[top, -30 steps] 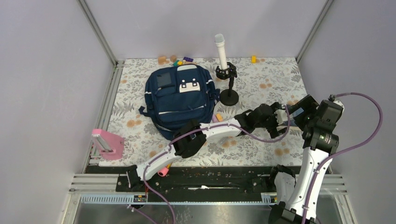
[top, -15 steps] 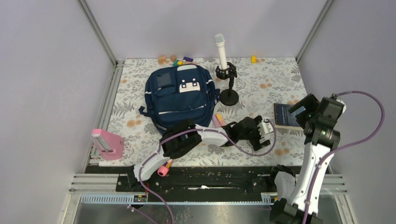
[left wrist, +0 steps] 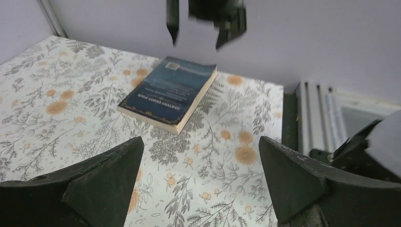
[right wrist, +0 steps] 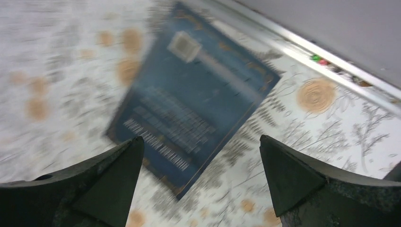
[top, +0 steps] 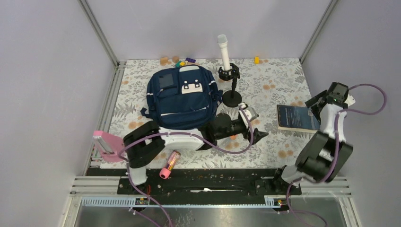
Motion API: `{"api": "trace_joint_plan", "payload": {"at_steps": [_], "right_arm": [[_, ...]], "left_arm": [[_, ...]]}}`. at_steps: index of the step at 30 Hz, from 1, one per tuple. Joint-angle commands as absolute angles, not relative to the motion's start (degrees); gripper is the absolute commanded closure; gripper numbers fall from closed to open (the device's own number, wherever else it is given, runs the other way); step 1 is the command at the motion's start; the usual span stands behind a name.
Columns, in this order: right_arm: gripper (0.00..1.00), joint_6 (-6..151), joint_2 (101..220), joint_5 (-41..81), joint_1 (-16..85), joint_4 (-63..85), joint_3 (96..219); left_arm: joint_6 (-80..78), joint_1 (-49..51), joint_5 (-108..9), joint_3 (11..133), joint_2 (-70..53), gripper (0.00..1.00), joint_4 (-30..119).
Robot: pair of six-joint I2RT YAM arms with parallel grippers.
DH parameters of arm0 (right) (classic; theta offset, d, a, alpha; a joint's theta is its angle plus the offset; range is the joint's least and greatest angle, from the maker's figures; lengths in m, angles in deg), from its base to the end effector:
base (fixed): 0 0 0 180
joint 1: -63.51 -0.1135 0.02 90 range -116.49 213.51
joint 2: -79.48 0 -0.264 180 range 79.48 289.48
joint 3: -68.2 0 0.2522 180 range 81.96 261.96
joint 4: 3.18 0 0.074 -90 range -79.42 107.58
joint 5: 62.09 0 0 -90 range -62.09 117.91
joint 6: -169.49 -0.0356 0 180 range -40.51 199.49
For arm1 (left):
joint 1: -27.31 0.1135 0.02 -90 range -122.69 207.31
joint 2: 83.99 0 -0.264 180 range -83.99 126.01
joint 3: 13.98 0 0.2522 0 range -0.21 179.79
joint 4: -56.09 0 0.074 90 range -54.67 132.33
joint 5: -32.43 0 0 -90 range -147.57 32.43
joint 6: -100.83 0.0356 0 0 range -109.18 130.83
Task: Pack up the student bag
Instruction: Move the book to the center of the board.
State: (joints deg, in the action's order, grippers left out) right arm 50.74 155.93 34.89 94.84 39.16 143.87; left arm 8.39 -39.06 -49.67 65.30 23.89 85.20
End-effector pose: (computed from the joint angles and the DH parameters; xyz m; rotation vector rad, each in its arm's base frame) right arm 0.2456 -0.1546 0.2920 1.2152 1.9788 -0.1642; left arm 0.1686 -0.3975 0.2450 0.9753 1.3449 -1.0392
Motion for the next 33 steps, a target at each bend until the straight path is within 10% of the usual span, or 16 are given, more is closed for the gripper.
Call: {"api": "trace_joint_plan", "payload": {"at_steps": [1, 22, 33], "right_arm": [[0.0, 56.67, 168.24, 48.32, 97.7, 38.43, 147.95], [0.07, 70.04, 193.35, 26.04, 106.15, 43.98, 159.18], [0.2, 77.71, 191.99, 29.91, 95.1, 46.78, 159.92]], "left_arm": [[1.05, -37.13, -46.82, 60.48, 18.23, 0.01, 92.07], [-3.15, -34.64, -43.41, 50.54, 13.2, 0.01, 98.71], [-4.31, -34.13, -42.29, 51.35, 14.52, 0.01, 98.73]]}}
